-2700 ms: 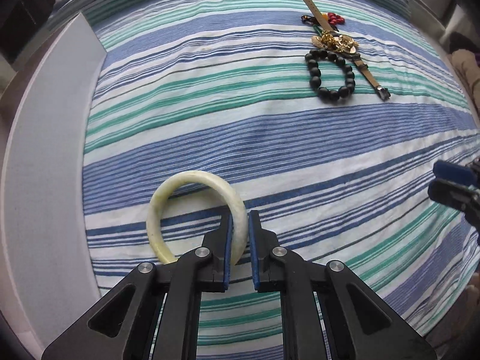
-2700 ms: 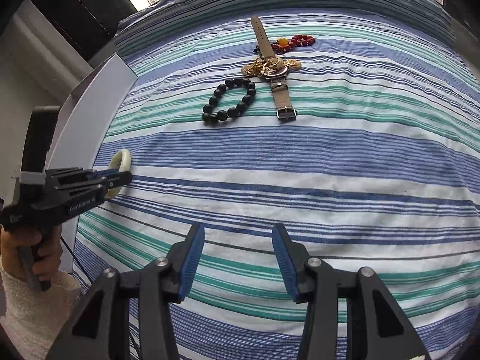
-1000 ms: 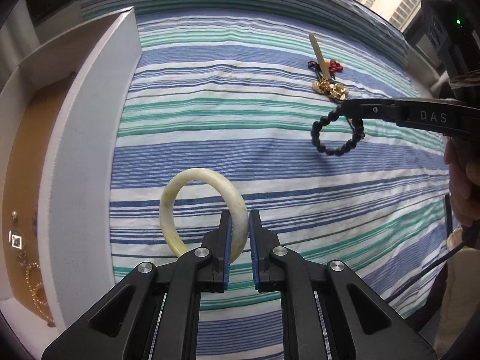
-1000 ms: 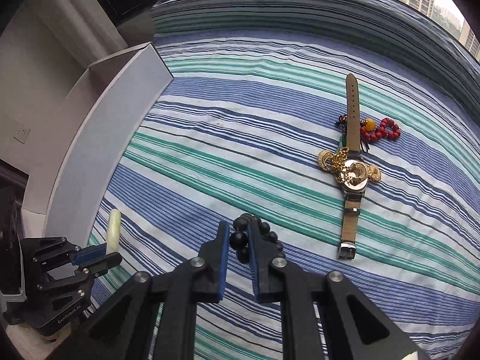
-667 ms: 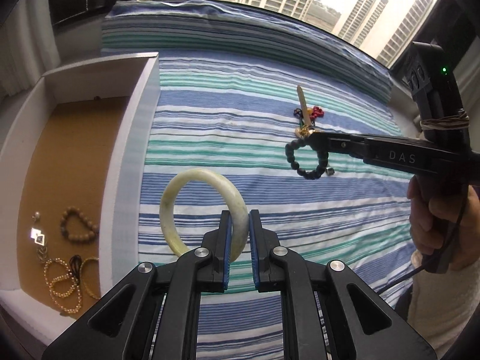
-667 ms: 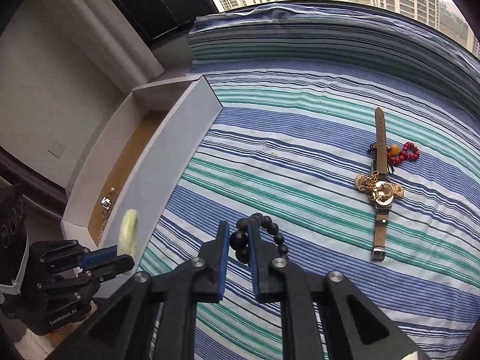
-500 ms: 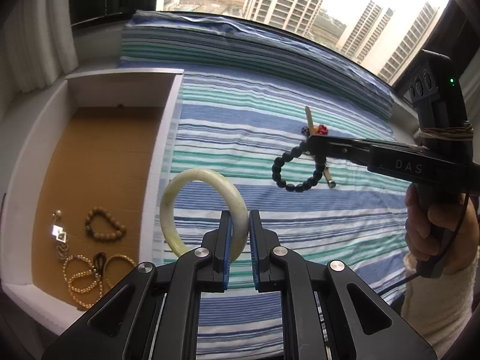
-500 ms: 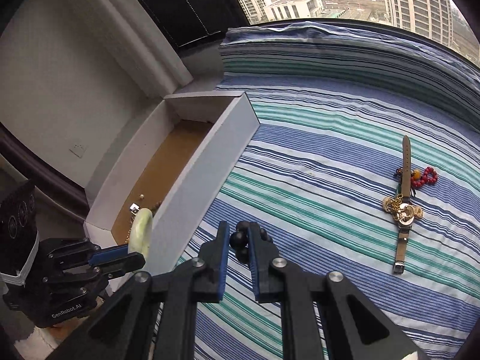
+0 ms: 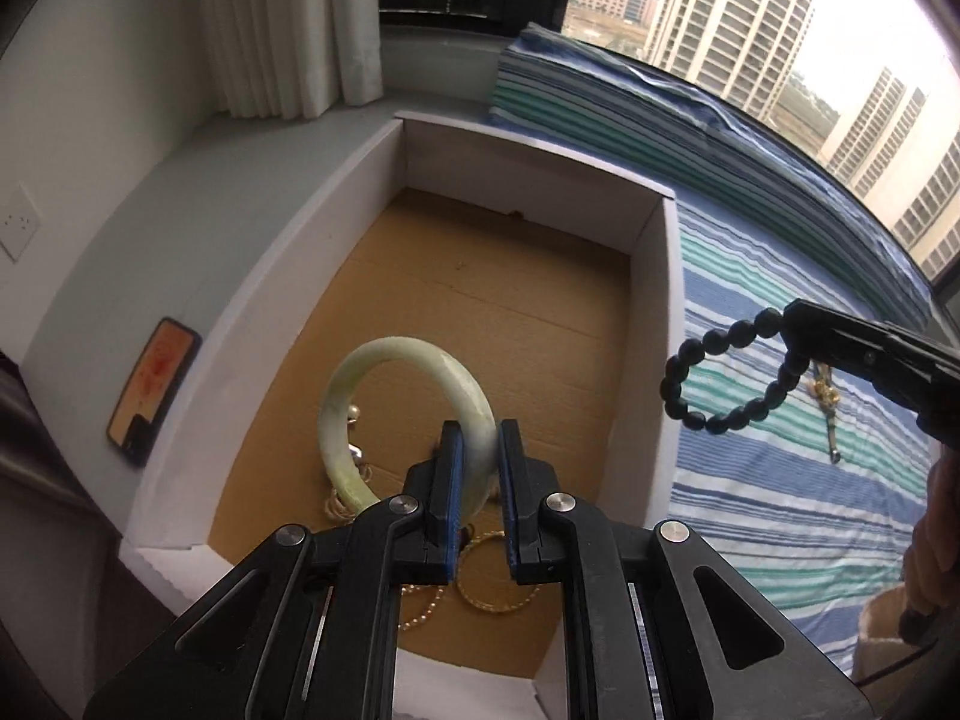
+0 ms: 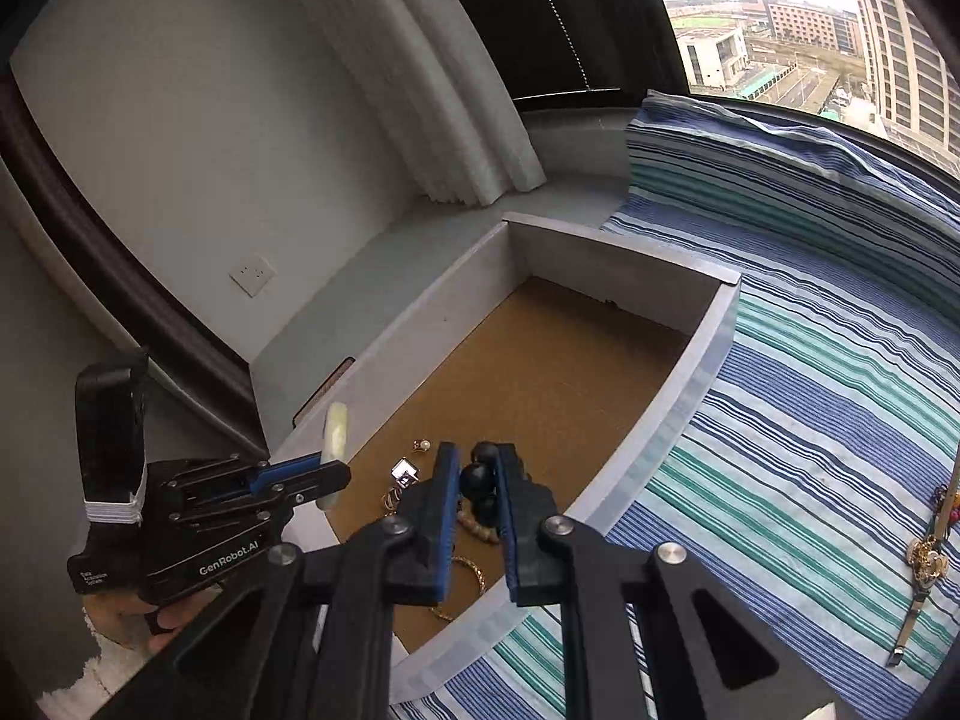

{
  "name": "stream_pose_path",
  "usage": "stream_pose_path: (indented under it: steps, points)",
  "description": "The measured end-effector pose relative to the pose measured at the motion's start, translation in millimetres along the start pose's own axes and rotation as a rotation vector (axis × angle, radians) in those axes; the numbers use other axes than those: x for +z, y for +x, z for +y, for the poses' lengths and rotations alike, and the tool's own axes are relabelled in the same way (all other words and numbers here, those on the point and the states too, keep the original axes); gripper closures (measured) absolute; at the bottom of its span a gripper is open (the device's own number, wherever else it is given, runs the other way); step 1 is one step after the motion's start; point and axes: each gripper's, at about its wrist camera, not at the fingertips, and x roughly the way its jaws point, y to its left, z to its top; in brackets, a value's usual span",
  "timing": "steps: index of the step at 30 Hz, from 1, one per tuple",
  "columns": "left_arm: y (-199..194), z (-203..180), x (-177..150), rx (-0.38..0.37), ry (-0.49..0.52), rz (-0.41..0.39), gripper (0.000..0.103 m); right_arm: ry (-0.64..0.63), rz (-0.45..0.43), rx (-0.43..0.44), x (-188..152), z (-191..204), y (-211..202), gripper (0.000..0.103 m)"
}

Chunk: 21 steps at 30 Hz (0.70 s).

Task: Organize jewelry
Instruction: 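Carry the jade bangle and black bracelet into the white box and open both tools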

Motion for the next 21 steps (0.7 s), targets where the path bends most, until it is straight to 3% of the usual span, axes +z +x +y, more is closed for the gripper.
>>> stream_pose_path:
  steps: [8,13,15,17,18,19,21]
  points:
    - [89,16,20,0.048,-0.025,0.099,0.094,-0.073,0.061,-0.155,4,17,90,0.091]
    - [122,18,26,0.068,-0.023,0.137,0.093,-0.106,0.123,-0.205,-1,19,134,0.09]
    - [129,19,25,0.088,-0.016,0.143,0.09,-0.103,0.135,-0.186,-3,19,145,0.088]
    - [128,23,26,0.117,-0.019,0.13,0.086,-0.084,0.14,-0.182,-4,17,149,0.084]
    - [125,25,27,0.133,-0.019,0.115,0.081,-0.069,0.132,-0.164,-3,15,147,0.078]
    - [121,27,29,0.146,-0.018,0.098,0.067,-0.055,0.117,-0.141,-3,13,141,0.073]
    - [109,30,31,0.151,-0.023,0.062,0.049,-0.044,0.07,-0.129,-4,12,122,0.067]
